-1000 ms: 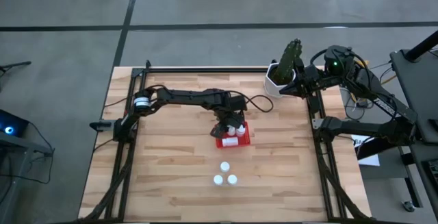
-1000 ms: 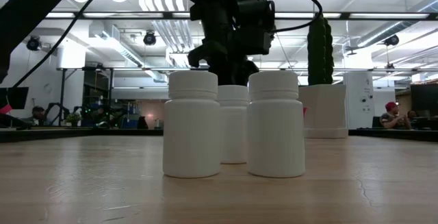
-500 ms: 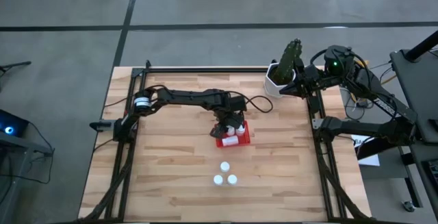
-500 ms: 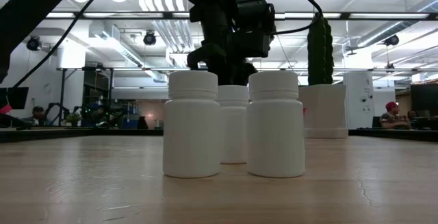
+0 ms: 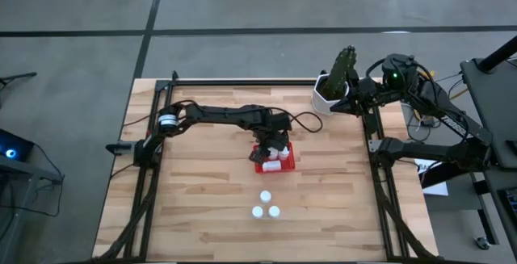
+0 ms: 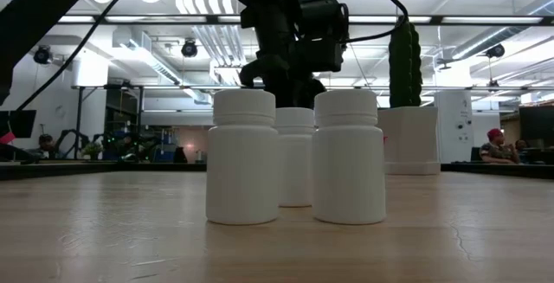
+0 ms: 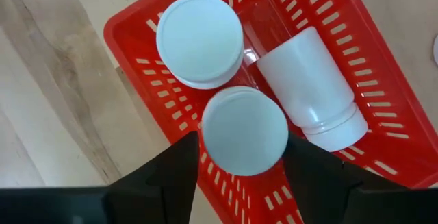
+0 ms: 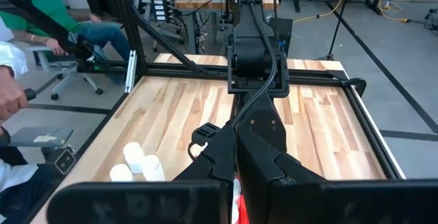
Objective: Pick and place pill bottles into a basket
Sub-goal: Adjust the white pill bottles in the red basket
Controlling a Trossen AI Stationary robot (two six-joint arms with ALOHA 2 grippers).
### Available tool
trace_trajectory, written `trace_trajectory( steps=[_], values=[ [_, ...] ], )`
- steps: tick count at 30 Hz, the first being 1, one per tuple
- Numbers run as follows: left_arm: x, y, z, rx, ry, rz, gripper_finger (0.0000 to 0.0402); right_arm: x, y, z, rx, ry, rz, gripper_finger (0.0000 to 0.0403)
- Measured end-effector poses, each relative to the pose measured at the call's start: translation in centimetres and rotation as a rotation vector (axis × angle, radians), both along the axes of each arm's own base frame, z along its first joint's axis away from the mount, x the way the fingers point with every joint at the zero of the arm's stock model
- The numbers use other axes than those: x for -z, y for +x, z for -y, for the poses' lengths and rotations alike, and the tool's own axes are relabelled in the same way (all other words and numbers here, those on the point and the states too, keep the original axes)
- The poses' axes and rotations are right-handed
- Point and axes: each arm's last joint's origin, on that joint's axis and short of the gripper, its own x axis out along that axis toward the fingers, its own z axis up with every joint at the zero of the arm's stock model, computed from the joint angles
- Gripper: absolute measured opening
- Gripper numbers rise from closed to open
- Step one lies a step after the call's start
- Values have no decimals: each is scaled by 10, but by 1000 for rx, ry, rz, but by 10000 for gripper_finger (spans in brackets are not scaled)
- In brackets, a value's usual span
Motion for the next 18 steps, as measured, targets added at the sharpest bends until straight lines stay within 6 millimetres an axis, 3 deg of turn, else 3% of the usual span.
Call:
trace_trajectory(
  steps=[11,18],
  values=[
    [-6,-5,1,-23,-11,-30,191,0,0,0,0,0,0,8],
    [-28,-11,2,-23,-5,25,191,0,0,0,1,5,-1,8]
  ],
)
